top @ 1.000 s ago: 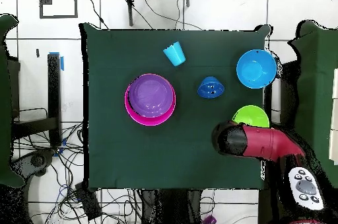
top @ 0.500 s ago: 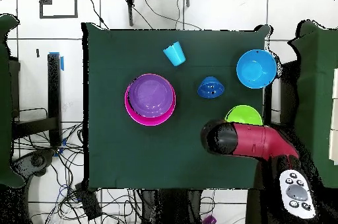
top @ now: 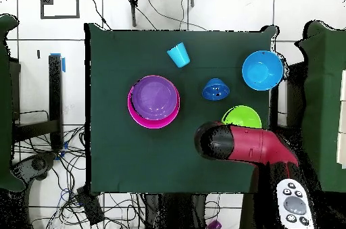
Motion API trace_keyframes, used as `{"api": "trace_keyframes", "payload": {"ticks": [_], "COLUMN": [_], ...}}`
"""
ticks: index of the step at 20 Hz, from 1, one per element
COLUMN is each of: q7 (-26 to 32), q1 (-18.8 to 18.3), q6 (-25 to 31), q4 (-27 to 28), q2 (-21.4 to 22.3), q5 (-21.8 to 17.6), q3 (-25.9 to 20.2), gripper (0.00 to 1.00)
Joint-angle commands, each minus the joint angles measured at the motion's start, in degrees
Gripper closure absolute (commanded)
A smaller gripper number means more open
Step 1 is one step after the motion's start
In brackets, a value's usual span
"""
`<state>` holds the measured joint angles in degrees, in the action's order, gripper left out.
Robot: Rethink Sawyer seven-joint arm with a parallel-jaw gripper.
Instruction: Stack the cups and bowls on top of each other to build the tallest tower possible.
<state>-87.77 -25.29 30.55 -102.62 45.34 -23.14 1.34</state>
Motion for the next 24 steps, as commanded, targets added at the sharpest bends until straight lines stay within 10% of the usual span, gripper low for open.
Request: {"api": "trace_keyframes", "payload": {"ticks": [1,24], "q7": [-4.46,-9.54], "q1": [2.42,12.29], "q6": [6.21,17.37], "q4": [-4.2,-3.01], "q2": [4.4,10.93], "q5": [2.99,9.02], "q3": [-3.24,-0.63], "gripper": [1.0,1.0]}}
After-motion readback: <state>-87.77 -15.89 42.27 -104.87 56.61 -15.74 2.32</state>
